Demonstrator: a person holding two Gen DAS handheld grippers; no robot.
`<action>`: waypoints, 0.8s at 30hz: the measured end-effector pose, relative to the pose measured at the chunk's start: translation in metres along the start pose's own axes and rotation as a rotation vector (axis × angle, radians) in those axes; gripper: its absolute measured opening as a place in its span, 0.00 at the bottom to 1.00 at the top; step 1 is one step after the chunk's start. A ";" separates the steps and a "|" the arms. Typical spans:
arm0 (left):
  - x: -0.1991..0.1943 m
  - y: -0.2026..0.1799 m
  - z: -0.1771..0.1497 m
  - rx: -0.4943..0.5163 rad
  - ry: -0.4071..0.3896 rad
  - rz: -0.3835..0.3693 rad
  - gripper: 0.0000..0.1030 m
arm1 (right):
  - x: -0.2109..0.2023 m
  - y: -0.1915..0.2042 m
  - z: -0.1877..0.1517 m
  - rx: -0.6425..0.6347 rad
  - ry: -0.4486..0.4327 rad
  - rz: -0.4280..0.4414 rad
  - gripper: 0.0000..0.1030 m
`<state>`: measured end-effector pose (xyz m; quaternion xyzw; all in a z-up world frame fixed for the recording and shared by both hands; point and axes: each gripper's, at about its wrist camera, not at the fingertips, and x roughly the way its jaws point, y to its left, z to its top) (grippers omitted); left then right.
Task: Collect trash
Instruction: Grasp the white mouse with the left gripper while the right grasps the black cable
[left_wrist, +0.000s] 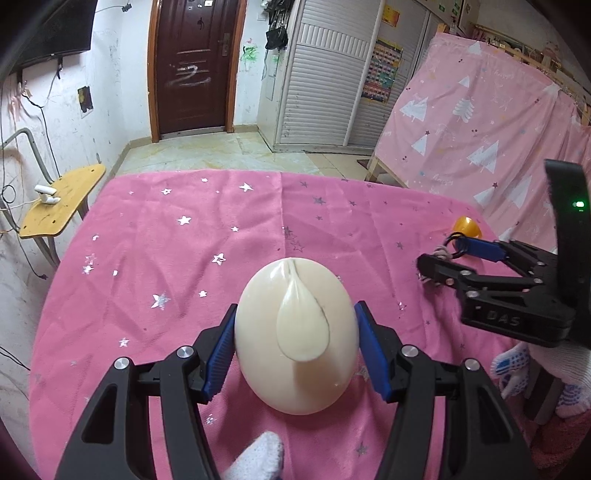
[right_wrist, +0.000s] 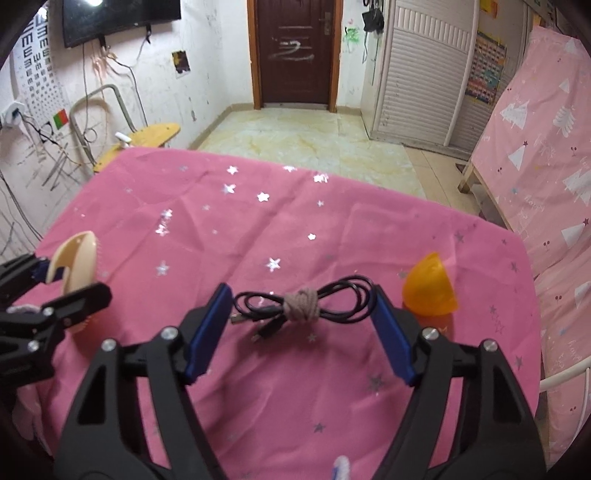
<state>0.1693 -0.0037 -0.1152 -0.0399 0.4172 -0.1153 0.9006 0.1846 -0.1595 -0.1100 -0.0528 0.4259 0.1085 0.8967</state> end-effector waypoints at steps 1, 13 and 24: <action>-0.001 -0.001 0.000 -0.001 -0.001 0.003 0.52 | -0.004 -0.001 -0.001 0.000 -0.009 0.002 0.70; -0.032 -0.032 0.000 0.038 -0.044 0.005 0.52 | -0.040 -0.013 -0.013 0.024 -0.061 0.035 0.59; -0.038 -0.031 -0.004 0.038 -0.043 0.013 0.52 | -0.003 -0.005 -0.017 0.012 0.030 0.071 0.80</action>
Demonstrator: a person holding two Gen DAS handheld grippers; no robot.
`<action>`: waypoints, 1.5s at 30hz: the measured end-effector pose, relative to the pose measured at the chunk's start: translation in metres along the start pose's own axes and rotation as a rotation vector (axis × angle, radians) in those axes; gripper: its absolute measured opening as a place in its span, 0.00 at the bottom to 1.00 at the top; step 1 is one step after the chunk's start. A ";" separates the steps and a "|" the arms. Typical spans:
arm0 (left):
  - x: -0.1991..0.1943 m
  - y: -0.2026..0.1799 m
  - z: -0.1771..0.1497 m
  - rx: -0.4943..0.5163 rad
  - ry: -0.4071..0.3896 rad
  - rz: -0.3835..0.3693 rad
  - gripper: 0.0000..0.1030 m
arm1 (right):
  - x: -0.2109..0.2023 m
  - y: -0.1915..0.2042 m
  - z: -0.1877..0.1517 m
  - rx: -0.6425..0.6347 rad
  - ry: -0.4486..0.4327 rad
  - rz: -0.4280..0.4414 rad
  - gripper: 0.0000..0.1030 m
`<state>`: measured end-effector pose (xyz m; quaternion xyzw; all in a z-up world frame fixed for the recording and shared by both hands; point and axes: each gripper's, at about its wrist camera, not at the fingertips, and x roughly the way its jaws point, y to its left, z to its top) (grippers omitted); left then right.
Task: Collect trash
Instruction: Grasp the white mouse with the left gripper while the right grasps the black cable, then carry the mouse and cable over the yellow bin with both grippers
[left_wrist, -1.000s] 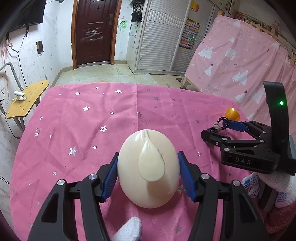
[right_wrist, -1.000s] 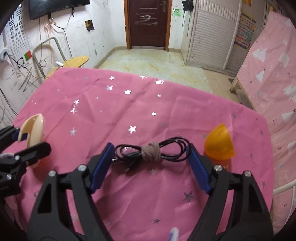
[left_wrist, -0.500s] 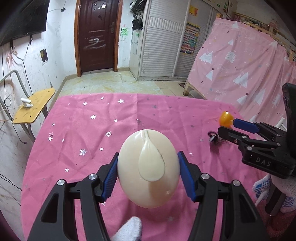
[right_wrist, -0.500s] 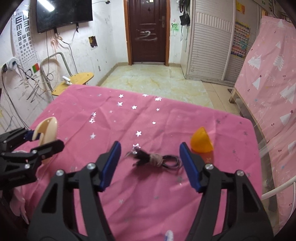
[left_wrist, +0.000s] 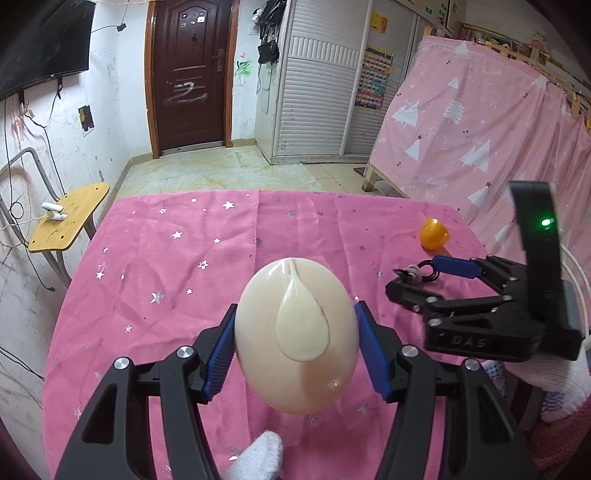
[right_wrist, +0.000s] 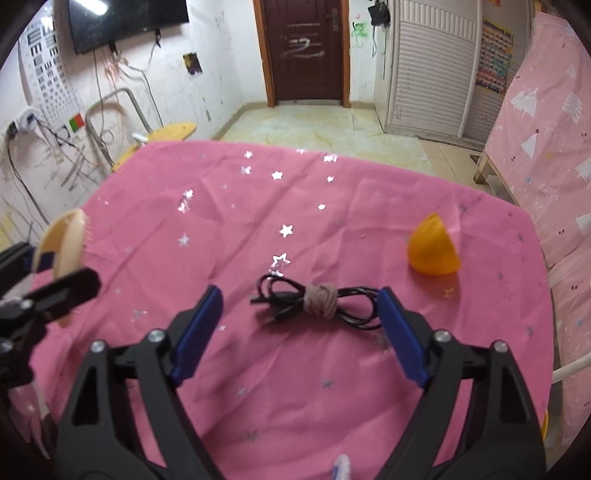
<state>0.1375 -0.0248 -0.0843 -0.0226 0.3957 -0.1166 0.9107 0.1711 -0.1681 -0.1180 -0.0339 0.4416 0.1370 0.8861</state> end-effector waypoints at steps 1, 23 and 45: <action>0.001 0.002 0.000 -0.004 0.002 0.000 0.52 | 0.004 0.002 0.001 -0.009 0.009 -0.015 0.80; 0.003 -0.003 0.001 0.003 0.012 -0.004 0.52 | -0.041 -0.022 -0.004 0.020 -0.140 -0.073 0.48; -0.014 -0.163 -0.004 0.216 -0.008 -0.133 0.52 | -0.170 -0.172 -0.122 0.350 -0.352 -0.221 0.48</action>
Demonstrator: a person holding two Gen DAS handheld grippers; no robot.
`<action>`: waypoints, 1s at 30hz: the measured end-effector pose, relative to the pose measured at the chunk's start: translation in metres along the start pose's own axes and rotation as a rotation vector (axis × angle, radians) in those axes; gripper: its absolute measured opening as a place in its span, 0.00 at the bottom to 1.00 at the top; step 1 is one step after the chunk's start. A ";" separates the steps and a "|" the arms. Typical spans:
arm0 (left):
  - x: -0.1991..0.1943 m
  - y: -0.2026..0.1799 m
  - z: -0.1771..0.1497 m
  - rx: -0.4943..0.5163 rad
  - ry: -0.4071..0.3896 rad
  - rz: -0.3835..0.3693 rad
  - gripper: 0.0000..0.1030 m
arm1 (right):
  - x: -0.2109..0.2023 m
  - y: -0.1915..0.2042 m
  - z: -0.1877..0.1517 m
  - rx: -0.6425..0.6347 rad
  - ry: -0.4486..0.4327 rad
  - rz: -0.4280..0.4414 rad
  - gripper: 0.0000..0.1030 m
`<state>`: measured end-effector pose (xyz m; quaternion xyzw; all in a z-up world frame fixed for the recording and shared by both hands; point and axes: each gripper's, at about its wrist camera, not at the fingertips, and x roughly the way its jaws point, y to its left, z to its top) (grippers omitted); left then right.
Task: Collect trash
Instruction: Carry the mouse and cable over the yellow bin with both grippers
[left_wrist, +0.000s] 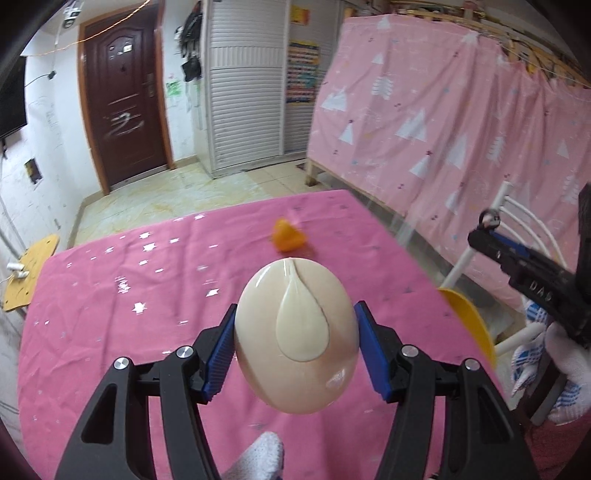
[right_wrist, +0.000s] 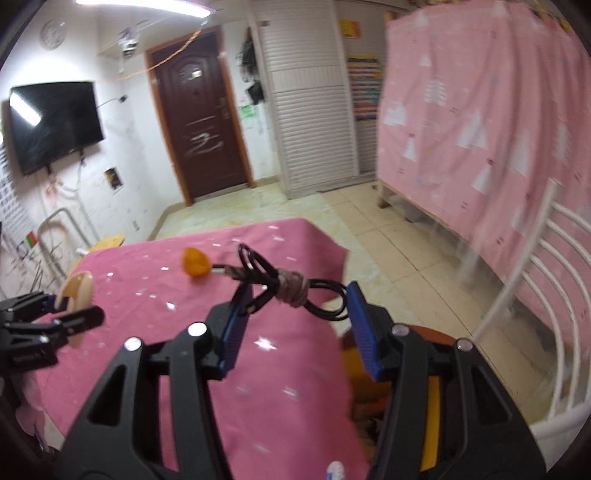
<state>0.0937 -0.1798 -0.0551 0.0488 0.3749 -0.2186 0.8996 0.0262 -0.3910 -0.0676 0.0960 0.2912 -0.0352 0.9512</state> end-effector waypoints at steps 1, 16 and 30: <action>0.000 -0.004 0.000 0.003 -0.002 -0.005 0.52 | -0.002 -0.009 -0.004 0.014 0.005 -0.009 0.50; 0.019 -0.112 0.022 0.092 0.008 -0.141 0.52 | -0.017 -0.092 -0.032 0.188 -0.025 -0.043 0.71; 0.068 -0.203 0.016 0.244 0.063 -0.253 0.55 | -0.056 -0.142 -0.033 0.335 -0.167 -0.056 0.76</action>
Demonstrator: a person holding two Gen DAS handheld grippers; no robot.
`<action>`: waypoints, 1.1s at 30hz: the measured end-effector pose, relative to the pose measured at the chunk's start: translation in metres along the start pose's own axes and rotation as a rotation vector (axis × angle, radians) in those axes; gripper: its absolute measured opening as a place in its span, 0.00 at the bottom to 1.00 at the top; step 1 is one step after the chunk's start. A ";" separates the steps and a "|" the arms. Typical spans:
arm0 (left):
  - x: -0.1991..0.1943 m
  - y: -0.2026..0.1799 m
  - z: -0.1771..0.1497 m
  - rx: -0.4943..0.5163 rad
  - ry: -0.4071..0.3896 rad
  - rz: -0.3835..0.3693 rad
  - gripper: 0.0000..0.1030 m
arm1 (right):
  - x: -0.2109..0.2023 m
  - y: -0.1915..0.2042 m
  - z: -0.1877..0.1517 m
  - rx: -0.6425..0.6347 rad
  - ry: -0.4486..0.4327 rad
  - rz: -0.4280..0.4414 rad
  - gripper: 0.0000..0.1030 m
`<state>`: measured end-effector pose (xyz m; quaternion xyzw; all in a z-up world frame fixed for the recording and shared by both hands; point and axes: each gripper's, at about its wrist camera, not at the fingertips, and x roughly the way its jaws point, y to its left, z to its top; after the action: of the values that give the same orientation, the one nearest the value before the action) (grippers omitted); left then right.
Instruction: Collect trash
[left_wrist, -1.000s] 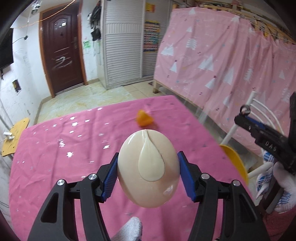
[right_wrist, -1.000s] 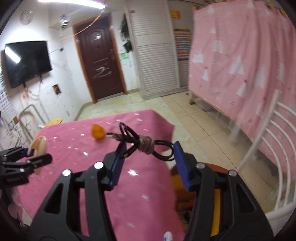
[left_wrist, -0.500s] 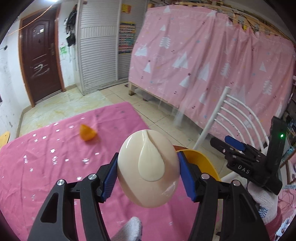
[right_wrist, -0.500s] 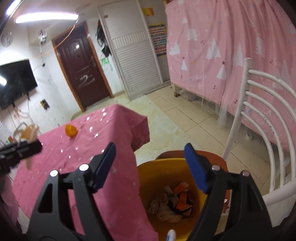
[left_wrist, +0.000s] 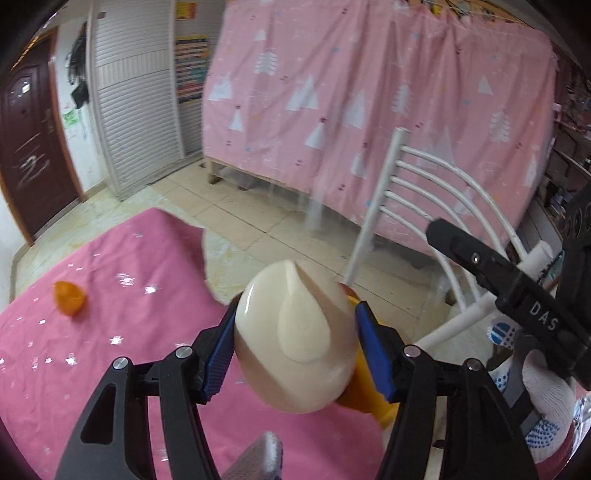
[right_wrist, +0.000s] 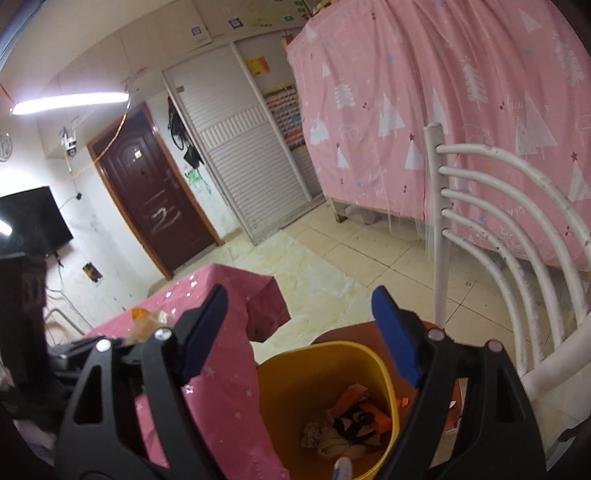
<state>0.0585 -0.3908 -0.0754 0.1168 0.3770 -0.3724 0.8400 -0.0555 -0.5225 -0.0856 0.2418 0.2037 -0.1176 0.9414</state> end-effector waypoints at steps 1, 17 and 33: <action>0.003 -0.005 -0.001 0.006 0.003 -0.012 0.59 | 0.000 -0.001 0.000 0.003 -0.004 -0.003 0.78; -0.021 0.018 -0.015 -0.022 -0.031 0.047 0.70 | 0.003 0.013 -0.009 -0.010 -0.005 0.023 0.88; -0.091 0.102 -0.049 -0.143 -0.150 0.191 0.79 | 0.017 0.100 -0.034 -0.158 0.063 0.118 0.94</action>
<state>0.0647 -0.2477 -0.0525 0.0641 0.3260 -0.2707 0.9035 -0.0194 -0.4221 -0.0801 0.1820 0.2274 -0.0377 0.9559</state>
